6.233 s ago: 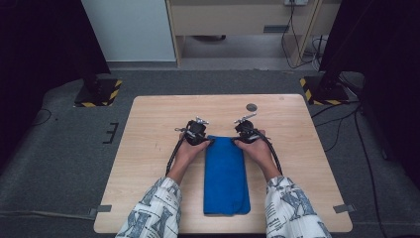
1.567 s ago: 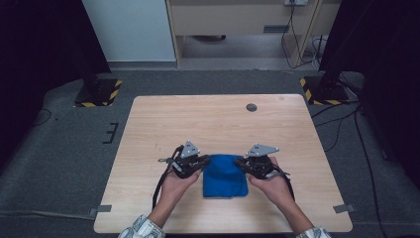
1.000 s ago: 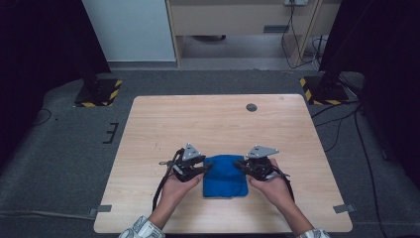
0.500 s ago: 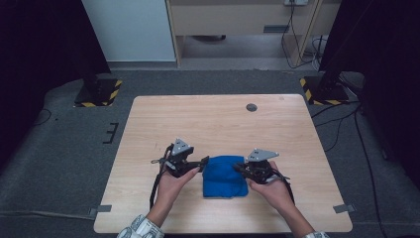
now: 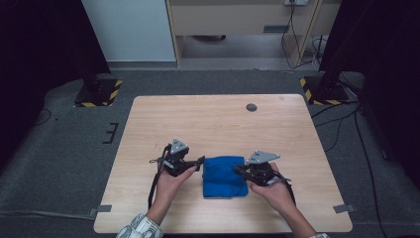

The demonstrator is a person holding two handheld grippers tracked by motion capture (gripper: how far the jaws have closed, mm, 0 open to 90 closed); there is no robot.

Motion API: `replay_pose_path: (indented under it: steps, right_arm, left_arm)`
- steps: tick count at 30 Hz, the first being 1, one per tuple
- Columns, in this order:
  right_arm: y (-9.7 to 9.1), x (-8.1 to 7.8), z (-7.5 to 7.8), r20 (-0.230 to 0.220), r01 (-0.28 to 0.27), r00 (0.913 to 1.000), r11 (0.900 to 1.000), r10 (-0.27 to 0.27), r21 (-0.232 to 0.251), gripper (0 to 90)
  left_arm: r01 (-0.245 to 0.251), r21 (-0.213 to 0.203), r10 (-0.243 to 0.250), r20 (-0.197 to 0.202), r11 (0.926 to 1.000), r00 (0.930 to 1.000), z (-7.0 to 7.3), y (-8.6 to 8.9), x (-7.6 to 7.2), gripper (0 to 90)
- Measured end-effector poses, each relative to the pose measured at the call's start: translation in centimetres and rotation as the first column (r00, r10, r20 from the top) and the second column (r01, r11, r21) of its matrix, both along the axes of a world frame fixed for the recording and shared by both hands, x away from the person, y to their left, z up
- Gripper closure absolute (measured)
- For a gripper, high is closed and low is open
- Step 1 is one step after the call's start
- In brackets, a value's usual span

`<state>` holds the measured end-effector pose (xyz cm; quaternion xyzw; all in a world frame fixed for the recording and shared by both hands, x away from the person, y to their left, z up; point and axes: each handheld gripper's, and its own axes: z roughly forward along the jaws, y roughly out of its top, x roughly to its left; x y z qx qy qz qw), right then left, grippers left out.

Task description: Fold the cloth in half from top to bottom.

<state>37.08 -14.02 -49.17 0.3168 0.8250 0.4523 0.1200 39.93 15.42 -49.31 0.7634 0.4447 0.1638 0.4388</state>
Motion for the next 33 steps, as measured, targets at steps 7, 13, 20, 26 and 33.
replay_pose_path:
  steps: [7,13,20,26,33]
  right_arm:
    - [-0.1,-0.6,-0.2,0.002,-0.004,1.0,1.0,0.004,-0.008,78.1]
    - [-0.2,-1.2,-0.4,-0.005,-0.004,1.0,0.9999,0.004,-0.012,72.2]
    - [-0.3,-2.2,-1.1,-0.015,-0.009,0.9999,0.9991,0.008,-0.043,65.9]
    - [-0.5,-2.8,-1.3,-0.021,-0.011,0.9997,0.9987,0.009,-0.05,64.5]
    - [-0.7,-3.3,-1.2,-0.028,-0.017,0.9995,0.9982,0.015,-0.057,61.0]
  left_arm:
    - [0.01,0.017,-0.01,-0.013,0.9998,0.9999,-0.5,-0.2,0.0,22.5]
    - [0.002,0.027,-0.001,-0.011,0.9996,0.9999,-0.7,-0.2,0.0,22.1]
    - [0.003,0.037,-0.003,-0.008,0.9993,1.0,-0.9,-0.5,-0.3,21.8]
    - [0.017,0.055,-0.017,-0.001,0.9983,0.9999,-1.1,-1.1,-0.6,21.8]
    - [0.019,0.061,-0.019,0.006,0.998,0.9998,-1.1,-1.3,-0.9,21.4]
